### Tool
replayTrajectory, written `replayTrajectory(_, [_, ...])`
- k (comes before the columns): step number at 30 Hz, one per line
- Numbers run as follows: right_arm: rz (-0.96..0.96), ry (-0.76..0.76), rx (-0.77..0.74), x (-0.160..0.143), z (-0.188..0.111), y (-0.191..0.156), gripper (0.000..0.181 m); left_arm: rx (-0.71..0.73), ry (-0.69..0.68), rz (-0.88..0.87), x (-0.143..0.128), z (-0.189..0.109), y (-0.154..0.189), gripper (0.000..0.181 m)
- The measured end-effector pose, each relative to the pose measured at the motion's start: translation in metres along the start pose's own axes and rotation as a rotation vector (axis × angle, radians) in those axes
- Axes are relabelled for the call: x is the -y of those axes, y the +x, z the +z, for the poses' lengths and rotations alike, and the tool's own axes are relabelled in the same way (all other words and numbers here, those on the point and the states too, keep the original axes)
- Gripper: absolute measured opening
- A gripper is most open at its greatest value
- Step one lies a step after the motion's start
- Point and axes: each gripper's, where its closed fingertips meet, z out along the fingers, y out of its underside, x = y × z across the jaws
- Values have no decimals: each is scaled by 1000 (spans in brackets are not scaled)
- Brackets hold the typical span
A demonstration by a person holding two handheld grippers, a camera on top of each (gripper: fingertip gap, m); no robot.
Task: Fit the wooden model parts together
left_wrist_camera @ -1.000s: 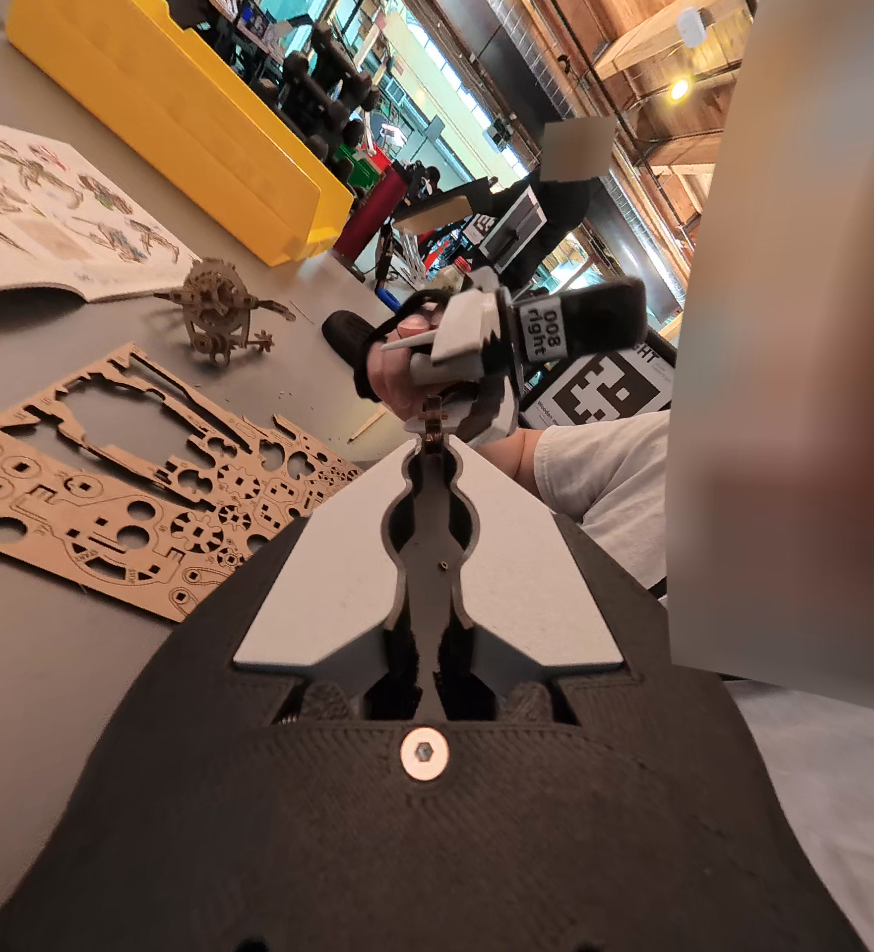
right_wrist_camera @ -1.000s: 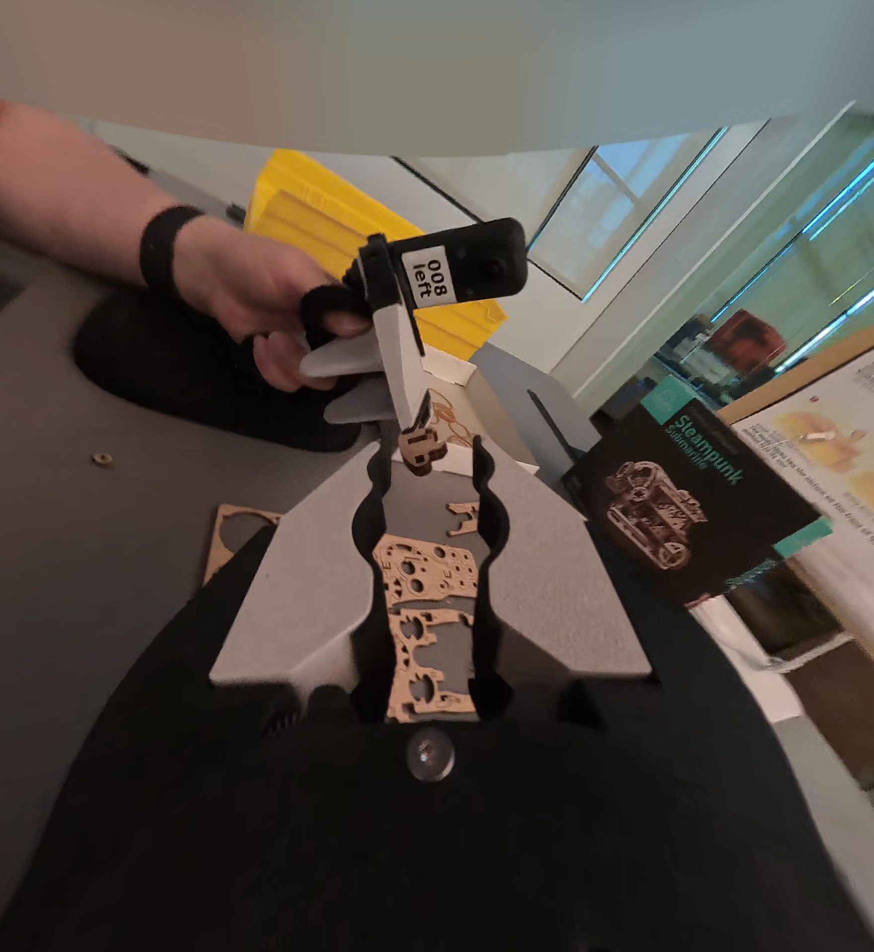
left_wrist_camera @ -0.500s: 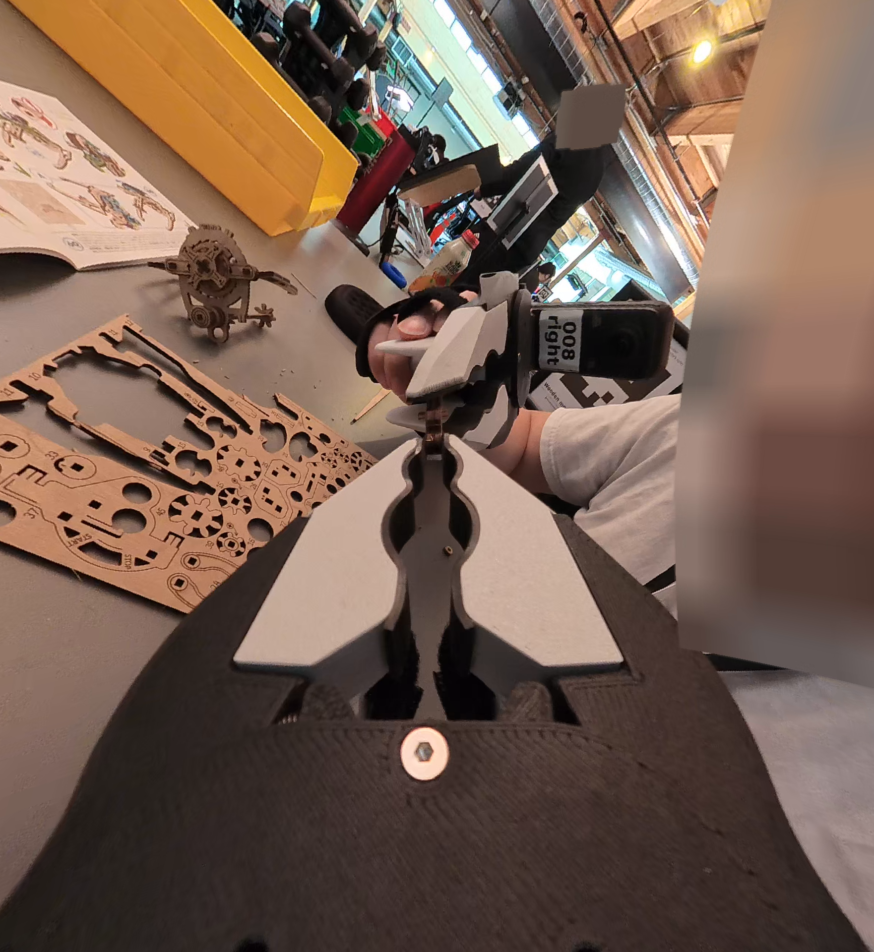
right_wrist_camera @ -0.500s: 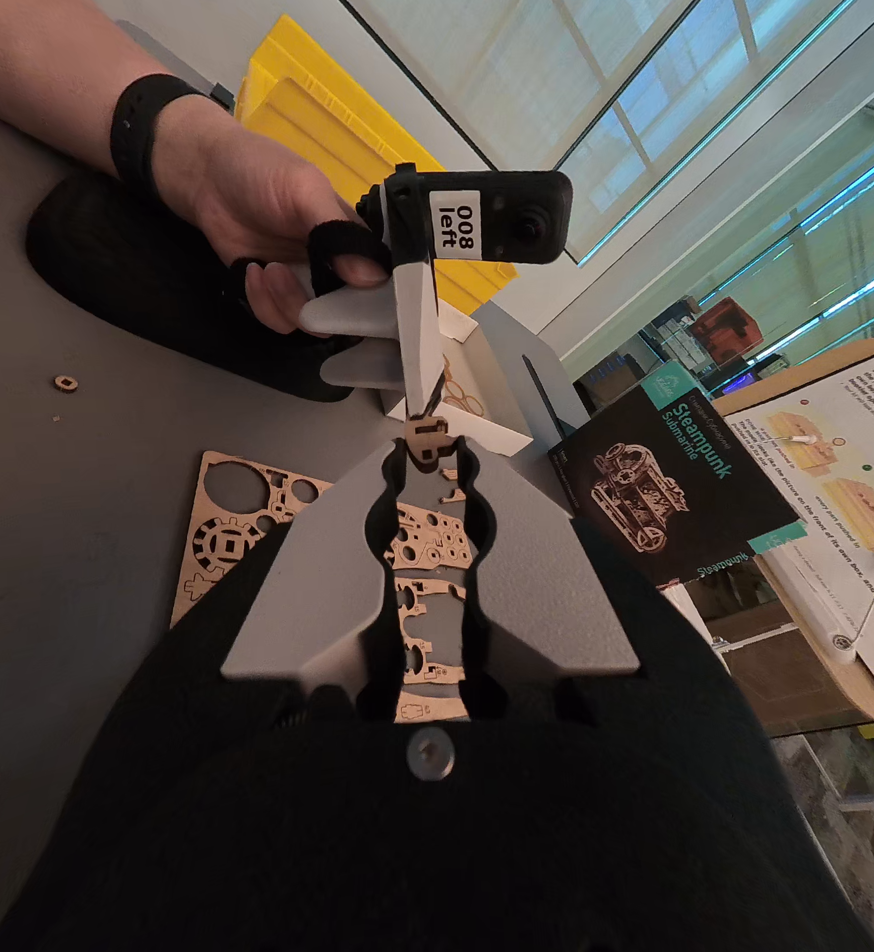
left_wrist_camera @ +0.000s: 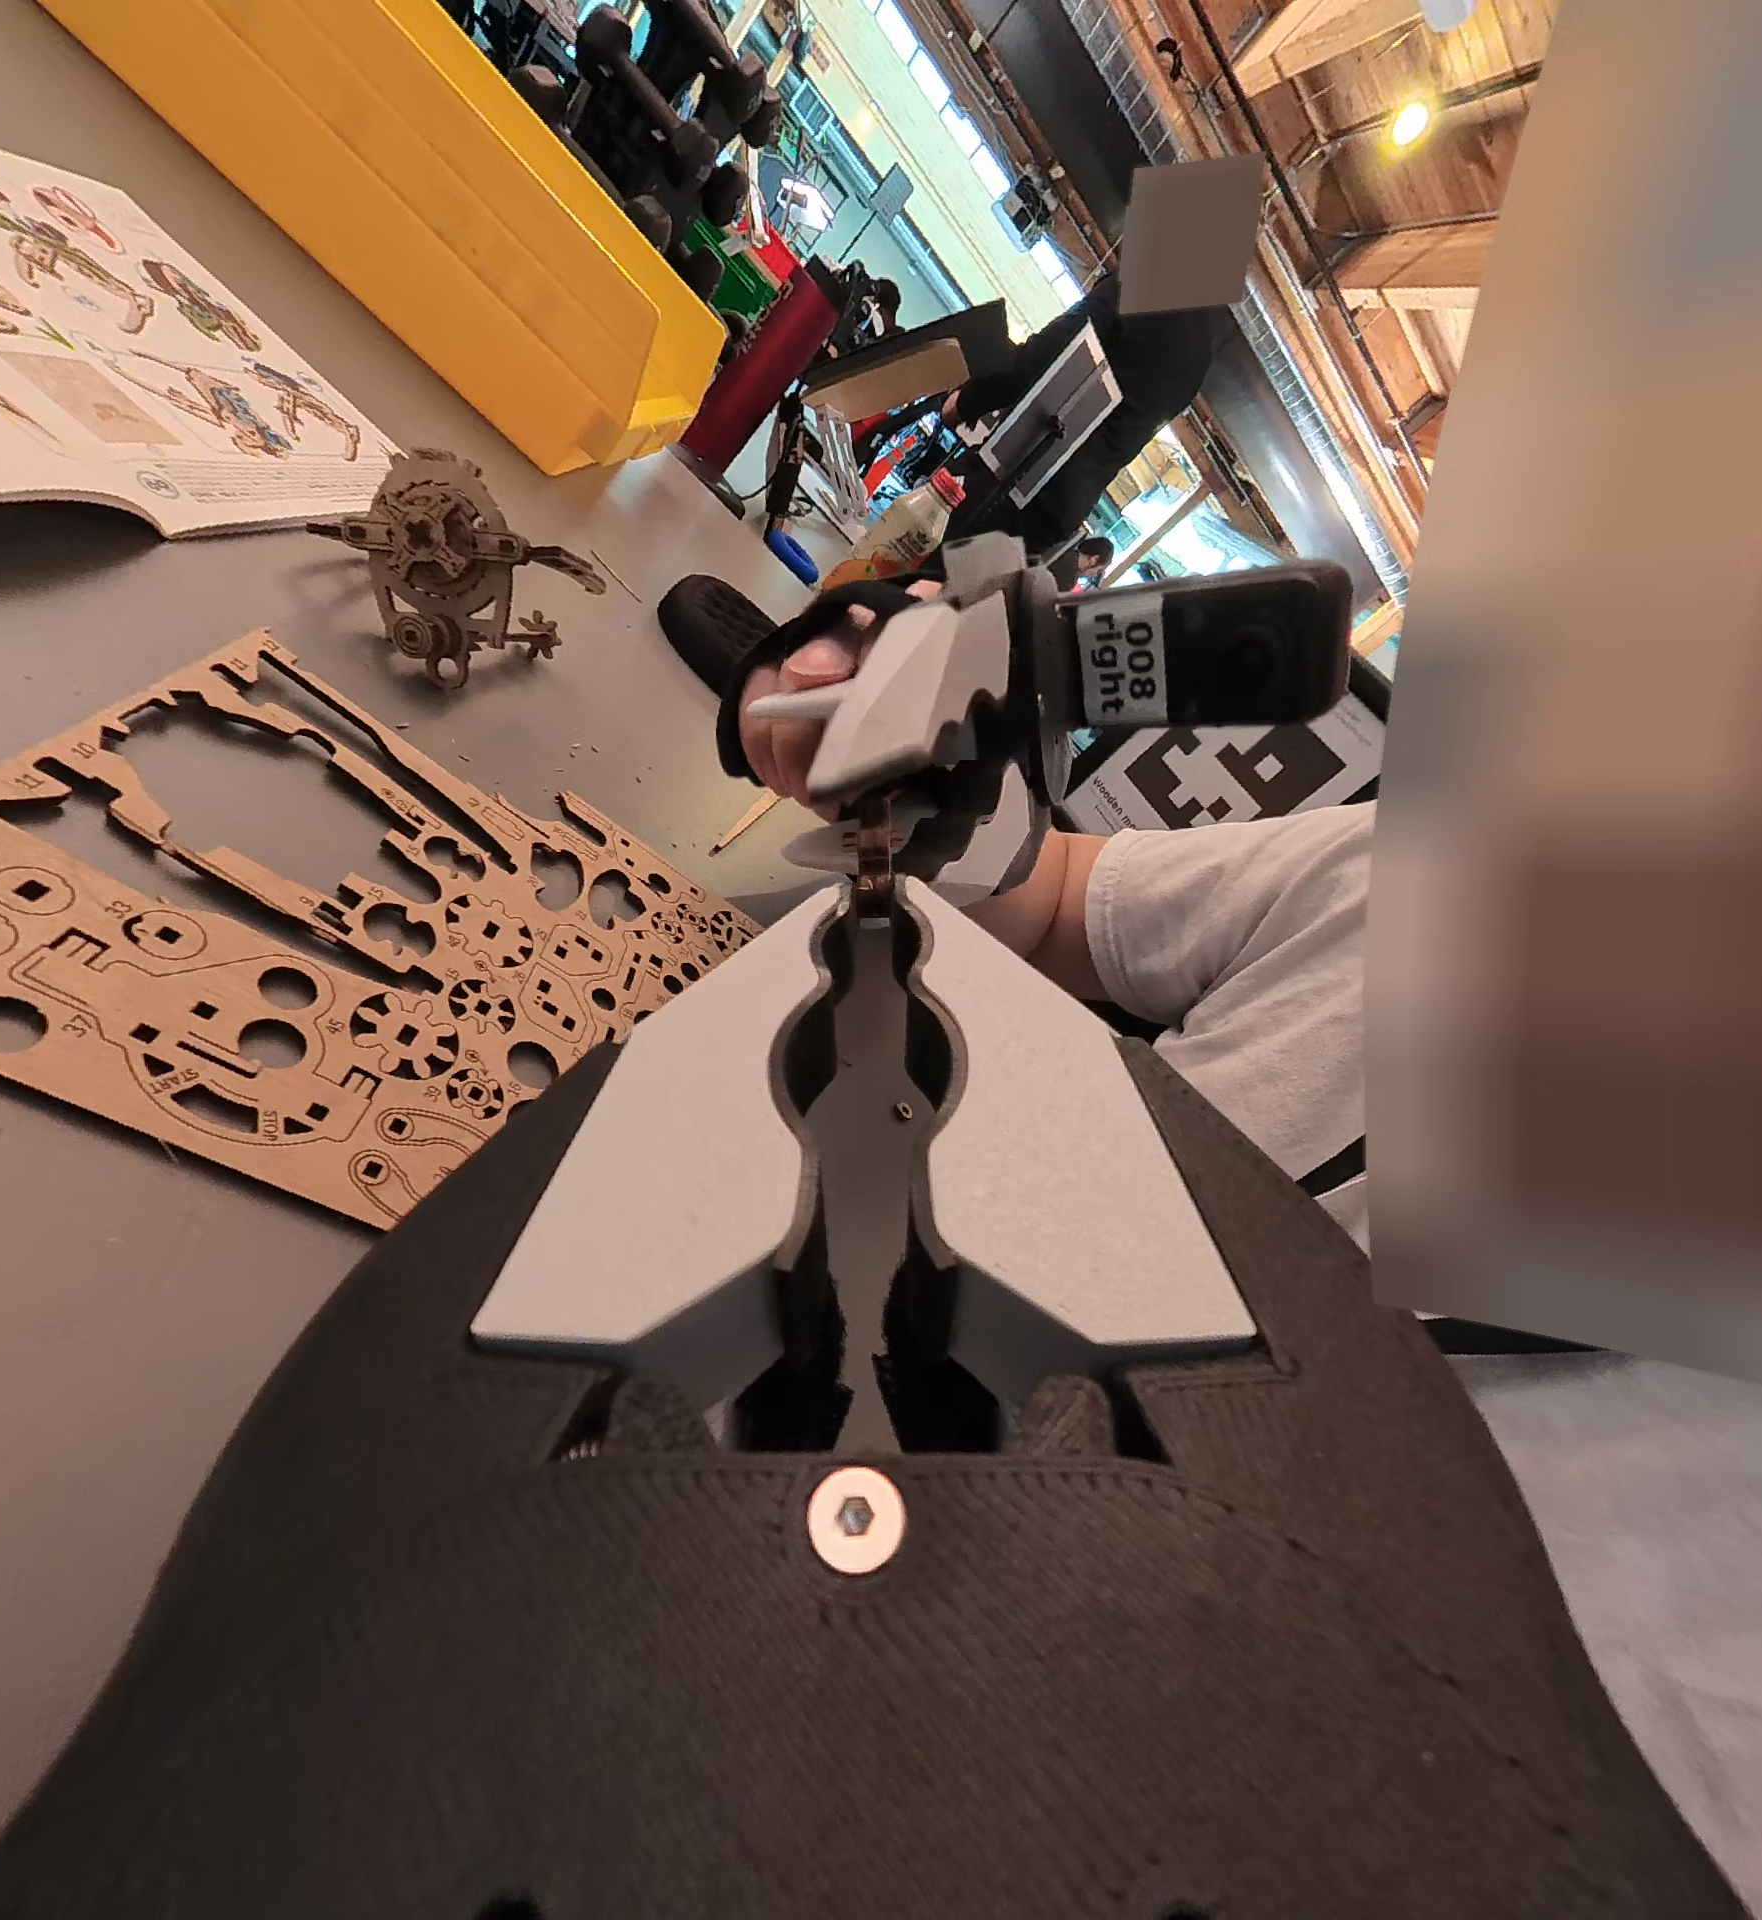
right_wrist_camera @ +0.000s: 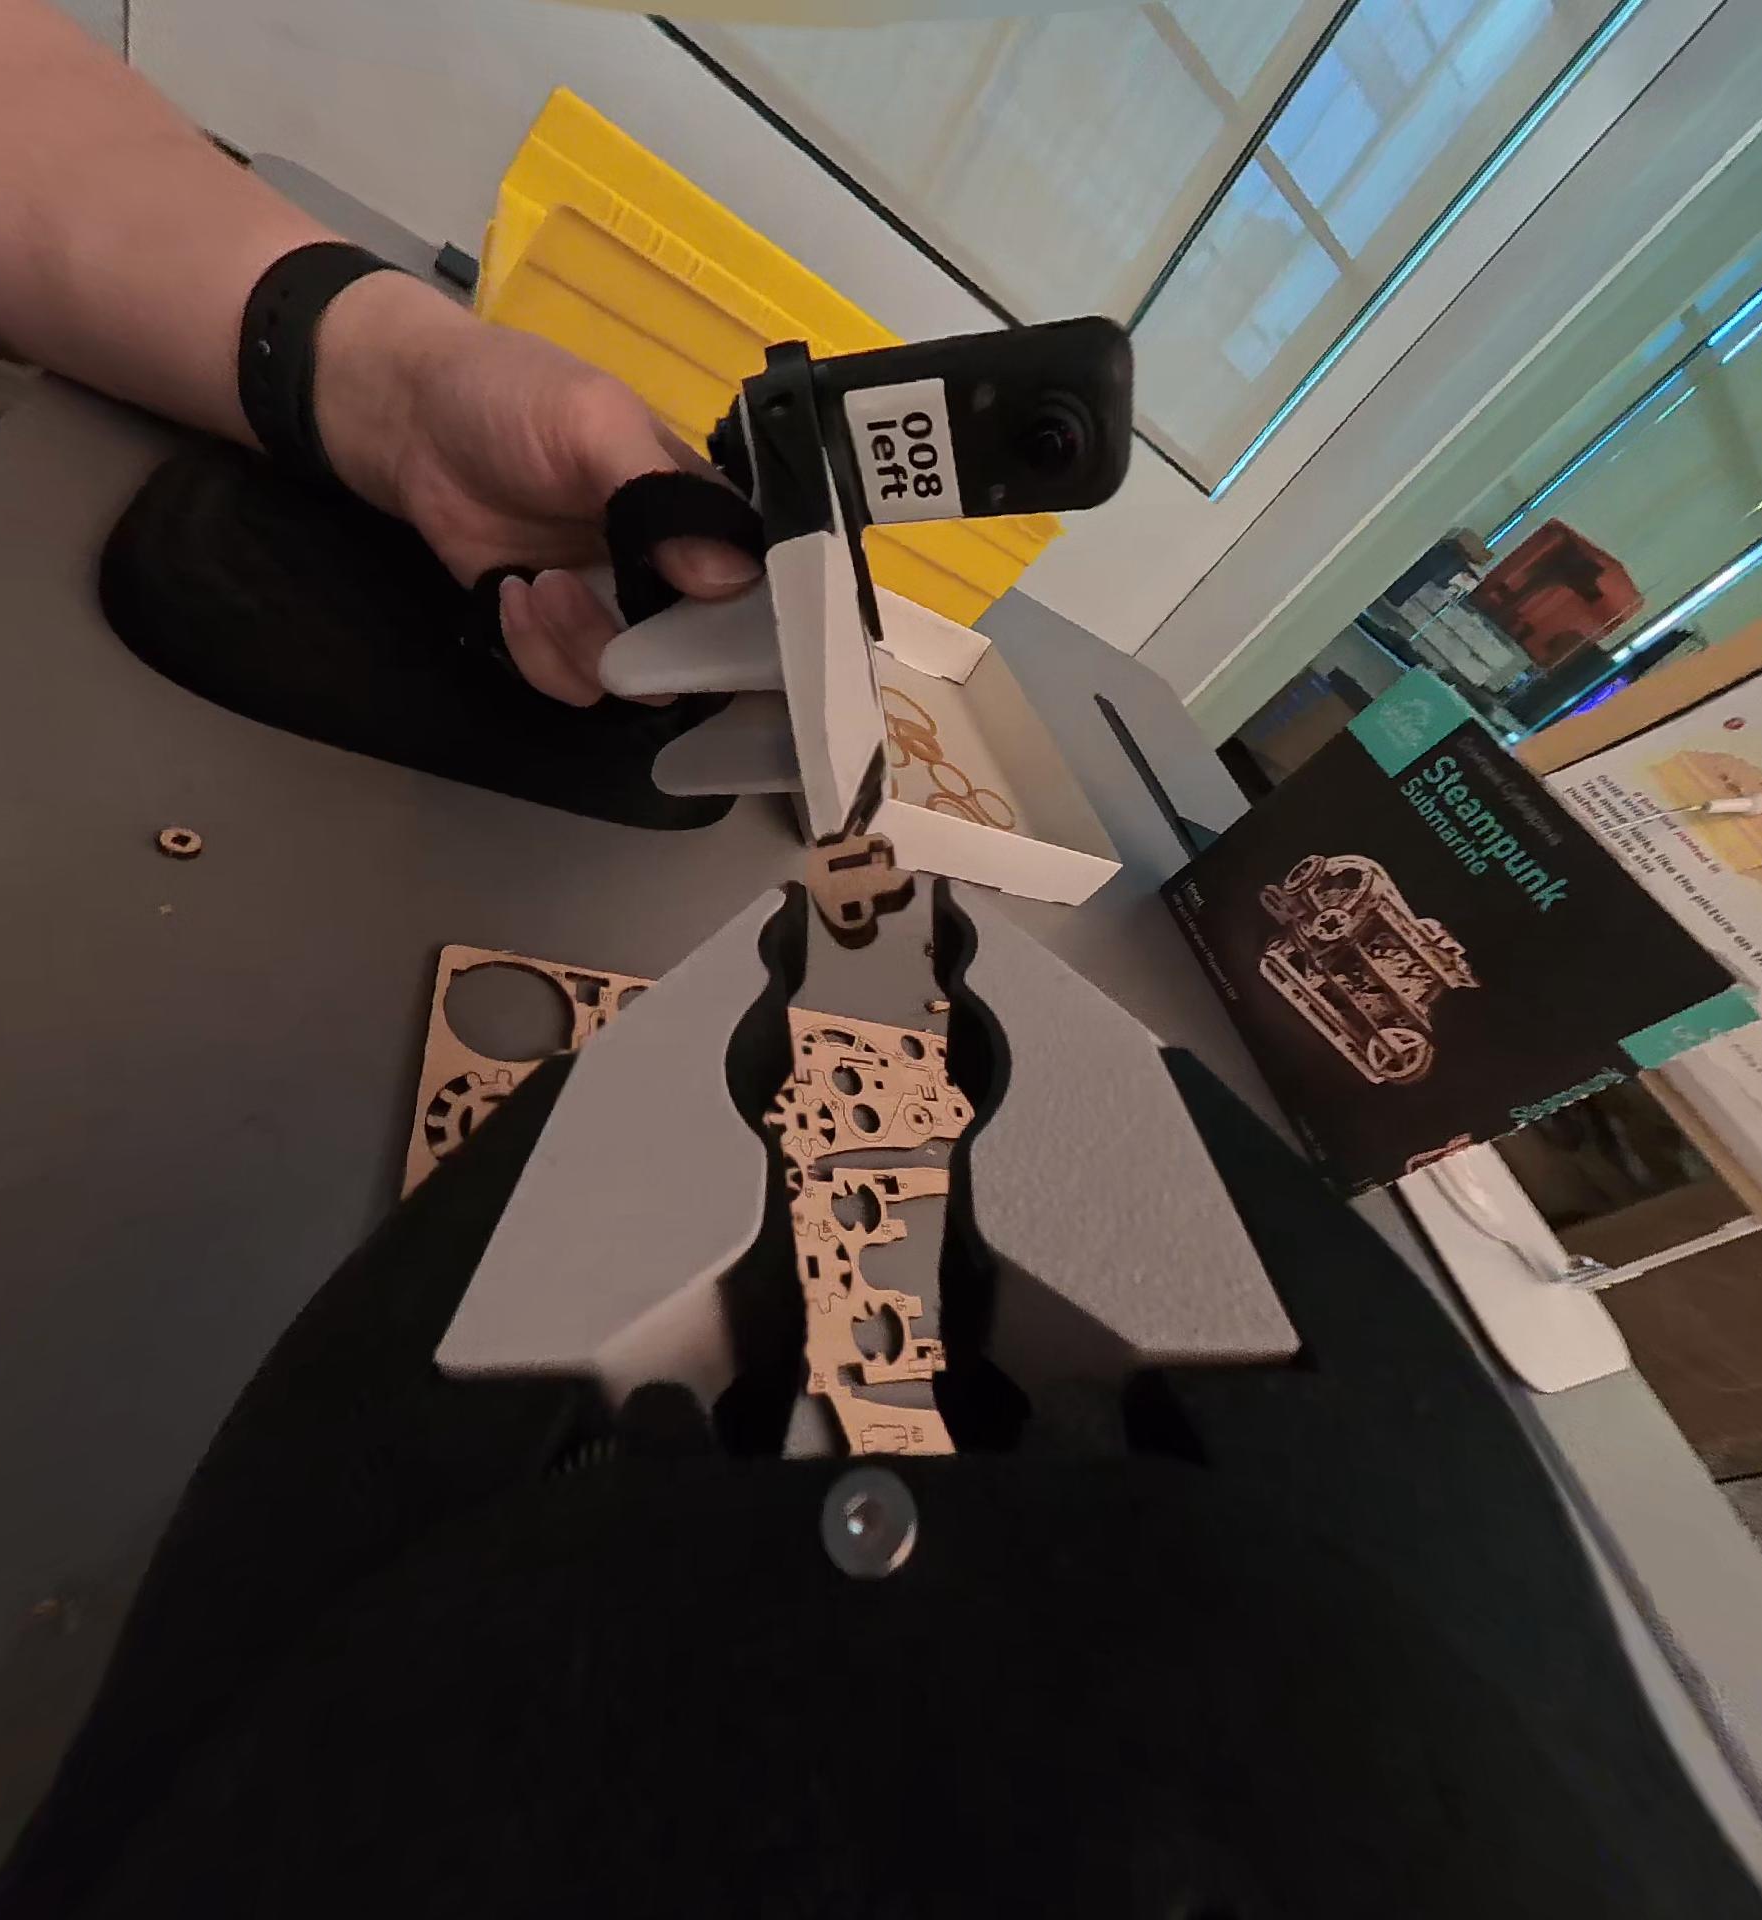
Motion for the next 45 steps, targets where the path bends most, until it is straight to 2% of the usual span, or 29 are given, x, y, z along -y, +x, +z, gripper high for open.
replayTrajectory(4, [159,32,37,0,-2,7,29,12,13,20,3,-3,-1,4])
replayTrajectory(10, [477,111,175,4,-7,11,34,53,19,82,6,-5,-4,4])
replayTrajectory(17, [674,128,202,0,-9,20,34,77,36,101,10,-8,-8,4])
replayTrajectory(25, [902,158,282,-1,-7,19,24,84,38,127,10,-8,-7,4])
replayTrajectory(33, [986,159,325,-4,-4,15,20,73,45,127,11,-8,-5,4])
replayTrajectory(45, [1014,178,361,-1,-3,11,19,62,31,137,9,-6,-3,4])
